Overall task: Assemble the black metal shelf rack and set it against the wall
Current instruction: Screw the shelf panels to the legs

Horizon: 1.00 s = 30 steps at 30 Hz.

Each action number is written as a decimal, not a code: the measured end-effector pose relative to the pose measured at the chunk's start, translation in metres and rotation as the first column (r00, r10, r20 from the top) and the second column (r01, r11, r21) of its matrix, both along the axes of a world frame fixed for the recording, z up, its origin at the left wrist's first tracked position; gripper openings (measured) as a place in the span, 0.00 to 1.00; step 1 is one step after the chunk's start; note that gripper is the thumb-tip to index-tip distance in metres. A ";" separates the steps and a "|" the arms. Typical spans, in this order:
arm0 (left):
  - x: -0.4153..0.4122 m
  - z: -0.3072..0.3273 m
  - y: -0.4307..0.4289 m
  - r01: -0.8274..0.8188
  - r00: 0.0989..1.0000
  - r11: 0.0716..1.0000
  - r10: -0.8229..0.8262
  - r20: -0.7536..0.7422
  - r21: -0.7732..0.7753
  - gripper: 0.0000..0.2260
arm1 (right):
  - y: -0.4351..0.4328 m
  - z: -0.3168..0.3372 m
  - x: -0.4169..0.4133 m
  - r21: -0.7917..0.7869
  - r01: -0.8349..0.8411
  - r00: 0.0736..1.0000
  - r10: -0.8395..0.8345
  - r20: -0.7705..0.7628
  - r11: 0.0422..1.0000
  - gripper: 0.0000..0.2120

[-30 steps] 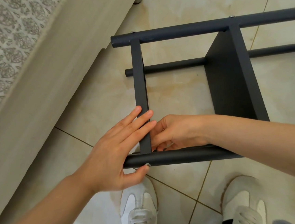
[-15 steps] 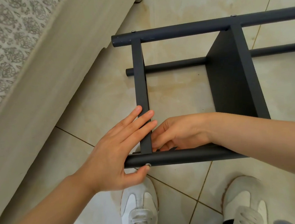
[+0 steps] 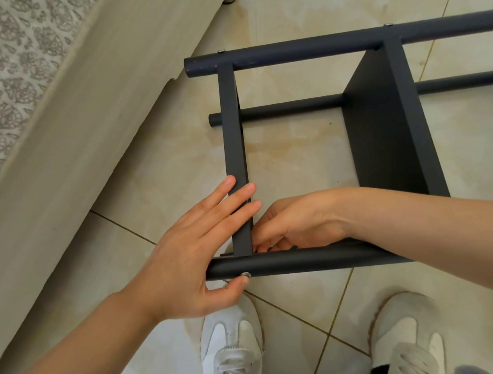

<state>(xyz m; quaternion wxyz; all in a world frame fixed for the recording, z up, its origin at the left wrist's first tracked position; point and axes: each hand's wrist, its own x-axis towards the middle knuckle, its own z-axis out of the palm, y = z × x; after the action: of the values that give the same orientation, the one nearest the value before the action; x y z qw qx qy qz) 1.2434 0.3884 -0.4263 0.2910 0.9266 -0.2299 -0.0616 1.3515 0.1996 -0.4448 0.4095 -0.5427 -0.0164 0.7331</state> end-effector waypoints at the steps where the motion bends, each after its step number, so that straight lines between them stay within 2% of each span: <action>1: 0.000 0.000 0.000 0.000 1.000 1.000 0.000 -0.001 -0.002 0.36 | 0.001 0.000 -0.001 0.003 0.004 1.000 -0.004 0.010 1.000 0.14; 4: 0.001 0.000 -0.001 0.001 1.000 1.000 -0.001 -0.001 -0.002 0.36 | 0.002 0.000 -0.001 0.010 0.043 0.999 -0.044 0.016 0.999 0.16; 8: 0.000 0.001 0.000 -0.002 1.000 1.000 0.002 0.001 -0.005 0.36 | -0.002 0.004 0.004 0.025 0.012 1.000 -0.012 -0.016 1.000 0.09; 12: 0.000 0.000 0.000 -0.003 1.000 1.000 0.003 0.004 -0.006 0.36 | 0.004 0.004 0.000 -0.019 -0.029 0.998 0.030 0.050 0.999 0.14; 17: 0.000 0.000 0.000 -0.007 1.000 1.000 0.007 0.005 -0.010 0.36 | 0.001 0.005 0.006 0.008 -0.003 1.000 0.003 -0.006 1.000 0.10; 23: 0.000 0.000 0.000 -0.006 1.000 1.000 0.006 0.006 -0.005 0.36 | 0.005 0.001 0.000 -0.010 -0.019 0.999 0.019 0.047 1.000 0.14; 27: 0.000 0.000 -0.001 -0.007 1.000 1.000 0.007 -0.001 -0.006 0.36 | 0.002 0.002 0.006 0.006 -0.016 1.000 0.016 0.003 1.000 0.12; 30: -0.001 -0.001 0.000 -0.011 1.000 1.000 0.011 0.005 -0.004 0.36 | 0.006 0.003 0.004 -0.029 -0.055 0.997 0.057 0.053 0.998 0.11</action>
<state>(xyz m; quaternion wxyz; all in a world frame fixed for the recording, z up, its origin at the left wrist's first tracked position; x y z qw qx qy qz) 1.2423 0.3882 -0.4268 0.2926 0.9275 -0.2255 -0.0573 1.3555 0.2052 -0.4421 0.3807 -0.5671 -0.0324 0.7297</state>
